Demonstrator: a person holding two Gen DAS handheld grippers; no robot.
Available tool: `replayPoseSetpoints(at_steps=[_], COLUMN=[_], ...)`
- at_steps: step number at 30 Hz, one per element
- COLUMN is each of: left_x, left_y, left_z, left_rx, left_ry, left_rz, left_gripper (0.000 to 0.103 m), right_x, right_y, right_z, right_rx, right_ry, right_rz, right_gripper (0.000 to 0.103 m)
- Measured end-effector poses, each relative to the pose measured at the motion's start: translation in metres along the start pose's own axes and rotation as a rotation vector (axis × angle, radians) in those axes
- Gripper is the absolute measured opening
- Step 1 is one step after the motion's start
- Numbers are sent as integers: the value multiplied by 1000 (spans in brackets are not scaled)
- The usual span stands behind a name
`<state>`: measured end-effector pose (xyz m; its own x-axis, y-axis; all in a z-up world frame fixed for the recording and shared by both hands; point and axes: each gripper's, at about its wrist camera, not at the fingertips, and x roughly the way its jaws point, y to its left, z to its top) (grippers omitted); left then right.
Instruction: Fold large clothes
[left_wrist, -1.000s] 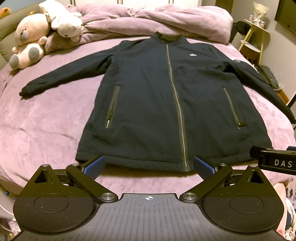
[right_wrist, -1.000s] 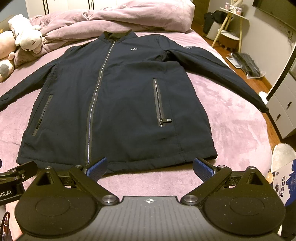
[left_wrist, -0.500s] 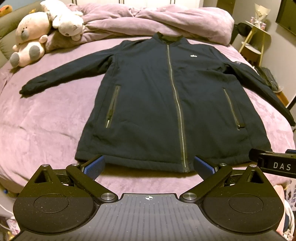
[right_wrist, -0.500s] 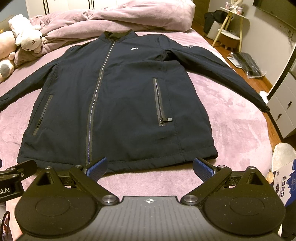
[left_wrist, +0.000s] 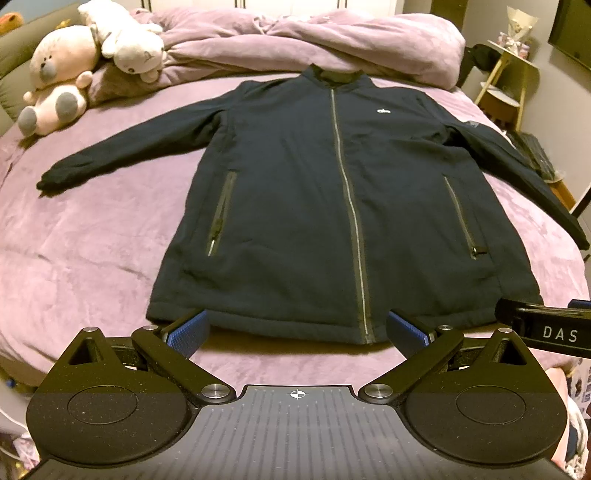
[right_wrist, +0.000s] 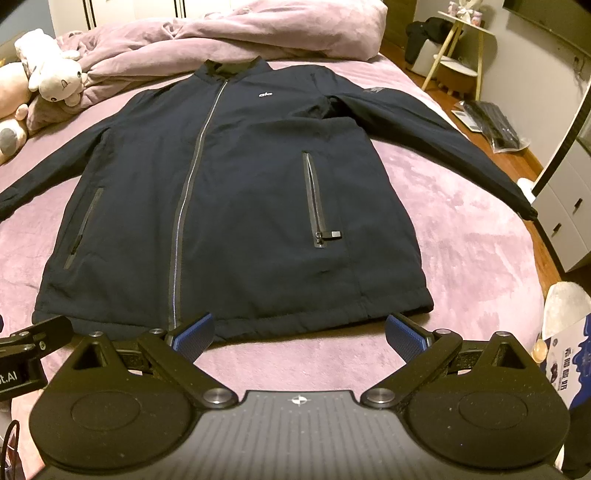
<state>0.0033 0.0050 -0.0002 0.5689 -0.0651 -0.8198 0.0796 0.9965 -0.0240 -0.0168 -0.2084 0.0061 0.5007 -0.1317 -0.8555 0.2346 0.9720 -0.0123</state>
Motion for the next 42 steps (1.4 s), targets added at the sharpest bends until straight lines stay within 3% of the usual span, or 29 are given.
replayPoseSetpoints(at_steps=[42], left_x=[5], left_y=[-4], left_z=[4], left_rx=[1], left_ry=[9], left_rz=[-15], left_gripper=[103], right_x=[3], right_y=[-6], right_z=[-4], right_rx=[17], right_ry=[2], right_rz=[0], right_gripper=[99])
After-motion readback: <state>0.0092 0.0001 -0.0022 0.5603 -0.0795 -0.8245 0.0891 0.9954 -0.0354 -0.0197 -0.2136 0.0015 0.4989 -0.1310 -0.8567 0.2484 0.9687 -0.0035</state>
